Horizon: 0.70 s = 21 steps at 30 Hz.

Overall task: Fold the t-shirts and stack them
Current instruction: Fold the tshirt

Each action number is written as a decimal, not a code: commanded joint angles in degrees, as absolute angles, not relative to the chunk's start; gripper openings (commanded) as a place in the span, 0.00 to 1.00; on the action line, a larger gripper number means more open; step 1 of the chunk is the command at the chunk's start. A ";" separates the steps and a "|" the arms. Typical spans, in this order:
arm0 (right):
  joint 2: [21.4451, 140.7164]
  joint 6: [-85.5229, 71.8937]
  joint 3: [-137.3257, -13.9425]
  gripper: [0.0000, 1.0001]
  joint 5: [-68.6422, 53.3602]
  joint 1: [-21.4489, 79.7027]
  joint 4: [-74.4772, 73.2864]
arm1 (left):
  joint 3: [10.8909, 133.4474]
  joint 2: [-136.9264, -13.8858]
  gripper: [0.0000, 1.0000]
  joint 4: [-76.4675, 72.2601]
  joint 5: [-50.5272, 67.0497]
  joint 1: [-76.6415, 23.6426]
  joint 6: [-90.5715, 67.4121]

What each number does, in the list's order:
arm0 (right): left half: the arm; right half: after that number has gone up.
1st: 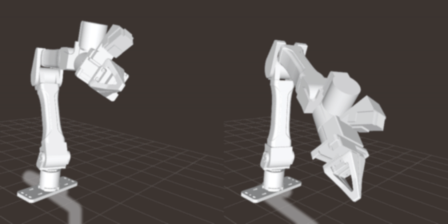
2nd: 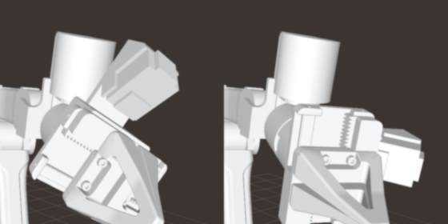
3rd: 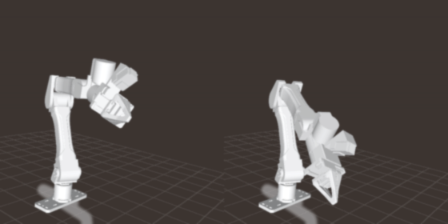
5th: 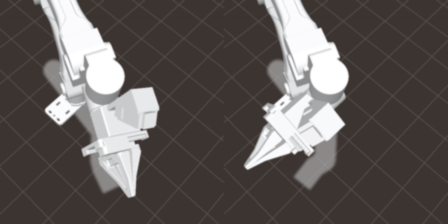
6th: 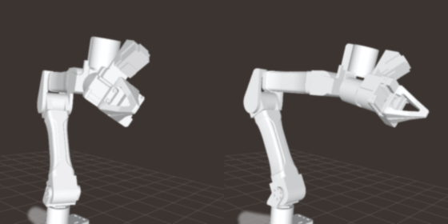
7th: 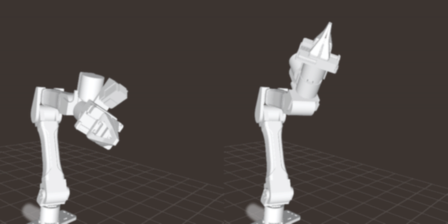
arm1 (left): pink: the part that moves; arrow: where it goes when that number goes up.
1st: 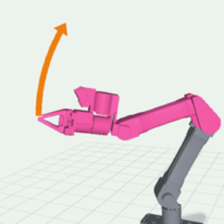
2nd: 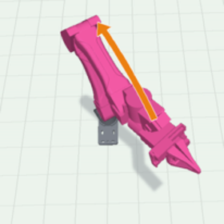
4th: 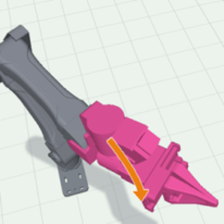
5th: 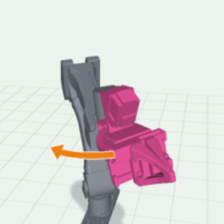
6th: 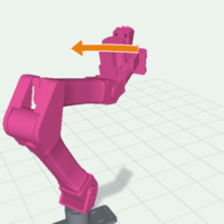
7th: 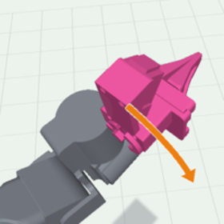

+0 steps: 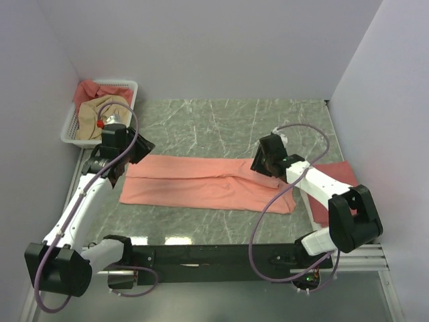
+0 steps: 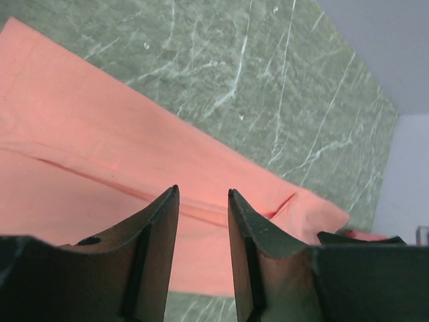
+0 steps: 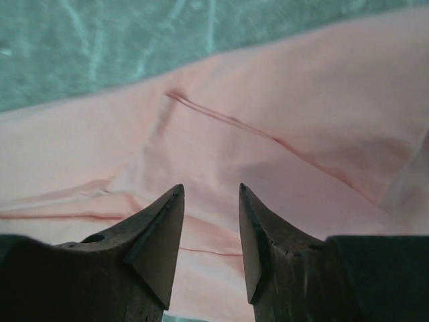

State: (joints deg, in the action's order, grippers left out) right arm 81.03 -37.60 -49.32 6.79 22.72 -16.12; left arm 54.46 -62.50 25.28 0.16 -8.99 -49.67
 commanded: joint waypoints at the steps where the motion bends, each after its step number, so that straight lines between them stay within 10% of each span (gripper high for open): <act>1: 81.47 -40.25 -46.33 0.45 12.75 24.69 -17.41 | 54.50 -59.33 0.41 29.10 3.24 -9.05 -43.33; 21: 79.09 -42.28 -50.35 0.45 13.89 28.76 -20.91 | 50.19 -60.91 0.40 28.21 5.54 -9.05 -37.88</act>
